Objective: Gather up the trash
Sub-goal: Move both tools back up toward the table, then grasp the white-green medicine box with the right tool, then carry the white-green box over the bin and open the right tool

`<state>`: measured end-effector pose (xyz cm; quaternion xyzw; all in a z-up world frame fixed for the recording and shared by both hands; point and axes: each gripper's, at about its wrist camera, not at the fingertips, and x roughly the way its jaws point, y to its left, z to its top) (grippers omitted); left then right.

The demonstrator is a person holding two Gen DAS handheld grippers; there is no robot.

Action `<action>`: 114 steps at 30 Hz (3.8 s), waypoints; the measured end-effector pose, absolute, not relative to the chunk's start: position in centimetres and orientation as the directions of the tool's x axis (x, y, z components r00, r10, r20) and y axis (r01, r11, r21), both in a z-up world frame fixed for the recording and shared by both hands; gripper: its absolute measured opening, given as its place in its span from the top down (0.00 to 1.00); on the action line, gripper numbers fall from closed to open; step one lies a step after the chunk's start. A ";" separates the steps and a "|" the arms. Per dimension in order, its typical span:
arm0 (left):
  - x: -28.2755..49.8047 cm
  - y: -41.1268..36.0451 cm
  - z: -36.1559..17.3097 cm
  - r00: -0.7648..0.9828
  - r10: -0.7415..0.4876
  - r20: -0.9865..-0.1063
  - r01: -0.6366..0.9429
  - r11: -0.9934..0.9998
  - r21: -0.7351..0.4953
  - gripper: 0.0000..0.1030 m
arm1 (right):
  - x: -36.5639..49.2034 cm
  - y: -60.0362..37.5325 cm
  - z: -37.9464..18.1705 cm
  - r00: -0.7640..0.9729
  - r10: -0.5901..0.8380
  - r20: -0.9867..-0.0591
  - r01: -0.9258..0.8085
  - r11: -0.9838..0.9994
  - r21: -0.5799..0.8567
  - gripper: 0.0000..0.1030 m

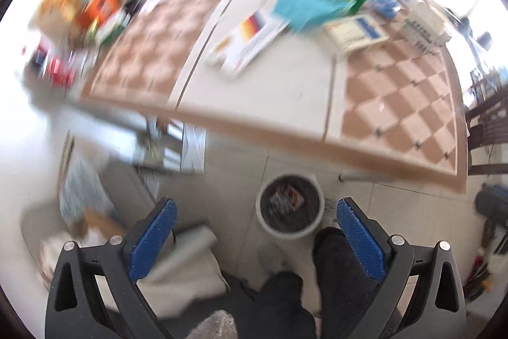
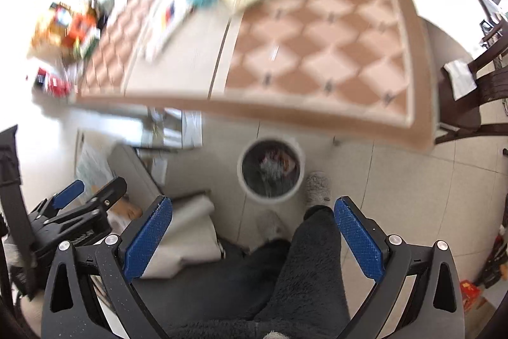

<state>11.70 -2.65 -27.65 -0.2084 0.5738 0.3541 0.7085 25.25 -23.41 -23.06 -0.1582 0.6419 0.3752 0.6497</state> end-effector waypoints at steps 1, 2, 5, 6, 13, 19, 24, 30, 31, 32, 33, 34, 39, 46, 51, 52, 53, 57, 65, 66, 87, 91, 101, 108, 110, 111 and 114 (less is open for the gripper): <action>13.7 -2.2 -27.5 0.095 0.275 -0.957 -0.708 0.695 0.129 0.00 | 26.8 -23.0 -22.4 -0.084 0.286 -0.955 -0.693 0.672 0.262 0.00; 15.5 -1.3 -27.2 0.090 0.294 -0.951 -0.672 0.723 0.160 0.00 | 28.6 -22.5 -21.9 -0.065 0.282 -0.957 -0.696 0.675 0.246 0.00; 21.7 0.6 -27.6 0.085 0.325 -0.942 -0.544 0.807 0.229 0.00 | 34.5 -20.6 -21.1 -0.027 0.265 -0.964 -0.704 0.679 0.207 0.00; 24.0 1.2 -28.1 0.076 0.319 -0.945 -0.499 0.833 0.241 0.00 | 36.7 -19.8 -21.1 -0.018 0.251 -0.968 -0.709 0.679 0.189 0.00; 36.8 5.0 -33.2 -0.028 0.303 -0.952 -0.230 0.925 0.301 0.00 | 50.6 -14.2 -24.2 -0.042 0.169 -0.985 -0.755 0.641 0.142 0.00; 41.4 6.0 -38.2 -0.162 0.237 -0.958 -0.038 0.969 0.246 0.00 | 56.5 -8.6 -28.1 -0.080 0.087 -0.993 -0.827 0.550 0.114 0.00; 42.9 6.9 -40.2 -0.203 0.235 -0.951 -0.011 0.970 0.242 0.00 | 57.8 -4.2 -30.7 -0.074 0.029 -0.997 -0.892 0.446 0.079 0.00; 43.4 8.0 -39.9 -0.205 0.204 -0.957 -0.048 0.975 0.218 0.01 | 57.6 -0.1 -33.9 -0.074 -0.038 -0.997 -0.941 0.334 0.057 0.00; 43.4 8.2 -39.5 -0.200 0.204 -0.958 -0.046 0.975 0.217 0.01 | 57.7 0.3 -34.5 -0.094 -0.047 -0.994 -0.940 0.334 0.073 0.00; 43.3 8.2 -39.3 -0.194 0.197 -0.961 -0.048 0.977 0.210 0.01 | 57.8 0.7 -35.1 -0.091 -0.061 -0.994 -0.940 0.336 0.066 0.00; 43.0 8.2 -39.2 -0.196 0.189 -0.962 -0.054 0.978 0.203 0.01 | 57.8 1.0 -35.4 -0.089 -0.064 -0.994 -0.940 0.335 0.063 0.00; 43.0 8.1 -39.2 -0.197 0.185 -0.963 -0.059 0.978 0.200 0.01 | 57.9 1.1 -35.7 -0.092 -0.060 -0.994 -0.938 0.340 0.066 0.00; 42.5 8.2 -38.6 -0.184 0.148 -0.972 -0.119 0.978 0.171 0.01 | 58.6 0.9 -36.1 -0.100 -0.033 -0.994 -0.922 0.378 0.080 0.06; 41.6 8.6 -36.3 -0.138 -0.004 -0.990 -0.272 0.962 0.034 0.01 | 59.5 -1.9 -36.0 -0.270 -0.027 -0.963 -0.864 0.449 0.229 0.12; 41.8 8.4 -38.7 -0.210 0.094 -0.973 -0.188 0.973 0.135 0.01 | 59.4 -3.3 -36.7 -0.275 -0.032 -0.961 -0.851 0.474 0.227 0.10; 42.1 8.7 -39.3 -0.222 0.109 -0.969 -0.179 0.972 0.150 0.01 | 58.9 -3.9 -37.0 -0.275 -0.032 -0.961 -0.849 0.478 0.227 0.10; 42.4 8.7 -39.9 -0.232 0.118 -0.966 -0.175 0.971 0.160 0.00 | 58.7 -4.2 -37.1 -0.278 -0.034 -0.960 -0.846 0.482 0.228 0.10; 43.9 10.3 -39.7 -0.197 0.066 -0.978 -0.239 0.964 0.113 0.01 | 58.0 -5.1 -37.2 -0.266 -0.039 -0.963 -0.850 0.480 0.215 0.08; 42.5 10.7 -38.9 -0.151 -0.037 -0.988 -0.371 0.928 0.022 0.21 | 57.0 -4.7 -37.1 -0.233 -0.050 -0.971 -0.865 0.467 0.183 0.10; 42.1 10.6 -38.9 -0.151 -0.042 -0.988 -0.407 0.913 0.023 0.21 | 56.9 -4.8 -36.9 -0.226 -0.042 -0.973 -0.864 0.469 0.181 0.11; 26.6 6.6 -28.8 0.111 0.087 -0.990 -0.784 0.620 -0.033 0.21 | 45.6 -13.8 -31.3 -0.240 0.203 -0.949 -0.734 0.602 0.314 0.16; 20.9 3.1 -29.7 0.159 0.079 -0.984 -0.800 0.595 -0.082 0.21 | 40.6 -15.8 -30.3 -0.238 0.226 -0.945 -0.739 0.588 0.327 0.16; 6.4 -3.9 -36.7 0.197 -0.135 -0.971 -0.880 0.413 -0.236 0.21 | 25.7 -22.9 -35.0 -0.291 0.167 -0.942 -0.730 0.597 0.332 0.16; 3.5 -3.4 -50.1 0.236 -0.266 -0.935 -0.917 0.257 -0.305 0.22 | 19.5 -25.1 -47.6 -0.344 0.046 -0.938 -0.713 0.638 0.292 0.16; 3.5 -2.9 -54.3 0.255 -0.291 -0.922 -0.917 0.228 -0.326 0.22 | 18.6 -24.9 -52.4 -0.346 0.031 -0.938 -0.709 0.646 0.283 0.16; 3.7 -2.5 -56.5 0.240 -0.296 -0.924 -0.922 0.229 -0.313 0.22 | 18.2 -24.7 -54.6 -0.351 0.028 -0.936 -0.708 0.646 0.285 0.16; 4.3 -1.6 -62.4 0.176 -0.278 -0.944 -0.927 0.276 -0.254 0.22 | 18.1 -23.9 -62.6 -0.368 0.022 -0.929 -0.683 0.672 0.286 0.16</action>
